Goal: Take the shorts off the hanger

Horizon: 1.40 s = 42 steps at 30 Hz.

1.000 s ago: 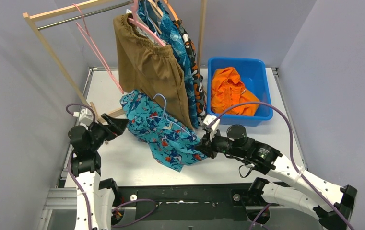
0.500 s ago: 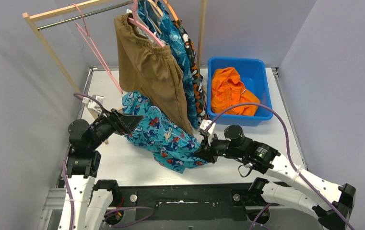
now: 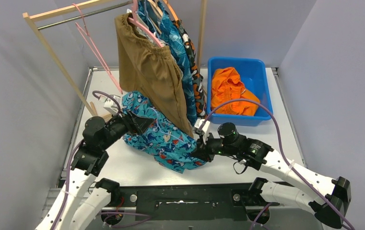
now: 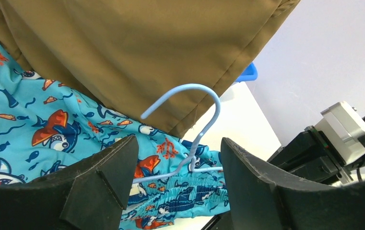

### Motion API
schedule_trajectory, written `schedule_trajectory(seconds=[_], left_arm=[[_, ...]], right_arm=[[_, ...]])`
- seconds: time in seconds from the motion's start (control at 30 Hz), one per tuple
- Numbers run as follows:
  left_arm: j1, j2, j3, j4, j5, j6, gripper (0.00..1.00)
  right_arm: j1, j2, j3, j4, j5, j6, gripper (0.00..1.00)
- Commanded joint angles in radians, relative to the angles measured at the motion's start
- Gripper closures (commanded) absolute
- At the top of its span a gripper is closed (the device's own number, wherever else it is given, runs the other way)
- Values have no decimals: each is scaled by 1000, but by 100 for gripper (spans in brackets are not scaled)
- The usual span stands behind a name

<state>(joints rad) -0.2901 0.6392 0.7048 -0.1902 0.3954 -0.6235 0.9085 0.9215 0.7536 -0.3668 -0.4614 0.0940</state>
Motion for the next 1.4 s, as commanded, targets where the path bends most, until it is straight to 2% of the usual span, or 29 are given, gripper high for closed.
schedule_trajectory(seconds=[0.0, 0.13, 0.3, 0.47, 0.6, 0.73, 0.8, 0.9, 1.0, 1.1, 1.23, 1.37], left_arm=[[-126, 39, -7, 80, -216, 2, 39], [-233, 57, -25, 156, -332, -3, 42], [-316, 114, 0, 128, -414, 54, 45], [-323, 89, -26, 170, -452, 59, 60], [-323, 90, -29, 174, -451, 63, 75], [-325, 115, -5, 156, -401, 65, 99], [-324, 121, 20, 136, -379, 64, 100], [-325, 113, 83, 115, -326, 64, 100], [-335, 110, 178, 98, -232, 63, 100], [-356, 132, 281, 74, -155, 52, 100], [-408, 204, 427, 58, -84, 46, 100], [-453, 280, 564, 44, -81, 91, 100]], right_arm=[[-7, -1, 58, 99, -20, 10, 100], [-8, -6, 53, 105, -24, 13, 100], [-8, -5, 58, 102, -12, 14, 100], [-8, 16, 69, 89, -8, 10, 100], [-9, 32, 81, 64, 3, 12, 100], [-9, 35, 76, 84, -8, 11, 99], [-8, 32, 81, 84, 16, 12, 97], [-8, 9, 93, 80, 157, 35, 96], [-10, -27, 112, 65, 497, 109, 96], [-12, -81, 142, 35, 720, 171, 97], [-14, -254, 103, 136, 821, 224, 98], [-15, -437, 68, 272, 808, 203, 100]])
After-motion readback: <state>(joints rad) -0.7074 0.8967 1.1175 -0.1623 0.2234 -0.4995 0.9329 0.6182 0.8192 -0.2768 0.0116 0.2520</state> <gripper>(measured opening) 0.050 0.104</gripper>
